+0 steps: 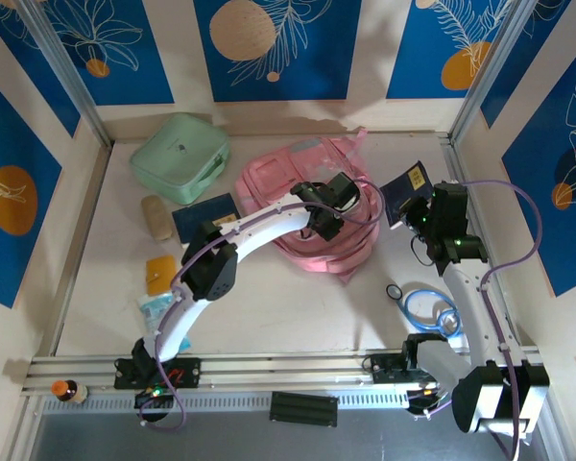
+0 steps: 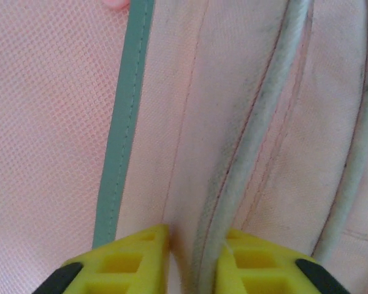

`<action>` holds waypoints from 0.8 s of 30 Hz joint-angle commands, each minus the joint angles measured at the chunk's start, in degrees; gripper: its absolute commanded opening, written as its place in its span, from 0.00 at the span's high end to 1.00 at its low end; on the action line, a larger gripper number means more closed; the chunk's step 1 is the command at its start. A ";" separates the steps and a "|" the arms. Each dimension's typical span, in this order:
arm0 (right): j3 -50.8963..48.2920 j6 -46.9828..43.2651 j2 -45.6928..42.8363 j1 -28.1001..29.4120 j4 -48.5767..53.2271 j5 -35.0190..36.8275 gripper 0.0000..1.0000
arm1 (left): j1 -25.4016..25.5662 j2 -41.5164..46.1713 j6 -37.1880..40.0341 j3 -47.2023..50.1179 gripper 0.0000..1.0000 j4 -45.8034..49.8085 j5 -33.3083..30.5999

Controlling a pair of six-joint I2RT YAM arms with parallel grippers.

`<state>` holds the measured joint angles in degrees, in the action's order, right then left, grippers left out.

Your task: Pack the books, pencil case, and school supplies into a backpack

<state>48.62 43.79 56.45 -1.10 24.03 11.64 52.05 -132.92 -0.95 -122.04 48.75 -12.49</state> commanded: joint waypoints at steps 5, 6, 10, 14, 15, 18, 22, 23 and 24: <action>1.11 -3.90 -3.65 -0.19 1.86 2.18 1.00 | -1.13 9.19 -0.50 2.75 1.00 -5.10 -0.90; 0.97 -4.27 -4.15 -0.38 2.59 2.65 1.00 | -1.24 10.29 -0.63 3.51 1.00 -5.98 -1.03; -0.01 -5.41 -6.61 -1.09 5.16 3.89 1.00 | -2.08 15.31 -1.36 7.27 1.00 -10.97 -2.88; -0.80 -5.78 -8.88 -1.36 7.65 1.96 1.00 | -3.41 20.18 -2.38 11.89 1.00 -17.77 -4.31; -1.10 -5.82 -9.40 -1.36 7.46 -0.49 1.00 | -3.61 21.00 -2.24 12.78 1.00 -19.41 -4.22; -3.37 -3.59 -11.42 -1.36 4.22 -10.57 1.00 | -3.72 23.12 0.07 14.84 1.00 -24.18 -2.49; -7.59 3.78 -11.01 -0.47 -2.26 -21.35 1.00 | -3.72 25.16 0.95 17.66 1.00 -30.31 0.18; -8.63 5.64 -10.46 0.15 -4.13 -22.84 1.00 | -3.77 25.39 0.95 18.03 1.00 -31.40 0.93; -9.70 7.17 -10.02 0.73 -6.53 -24.34 1.00 | -3.70 25.52 0.79 18.23 1.00 -32.05 1.31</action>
<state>40.77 45.15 45.87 -1.54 25.71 -2.87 48.16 -111.68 -0.95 -103.70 27.86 -14.00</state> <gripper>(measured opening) 0.109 0.068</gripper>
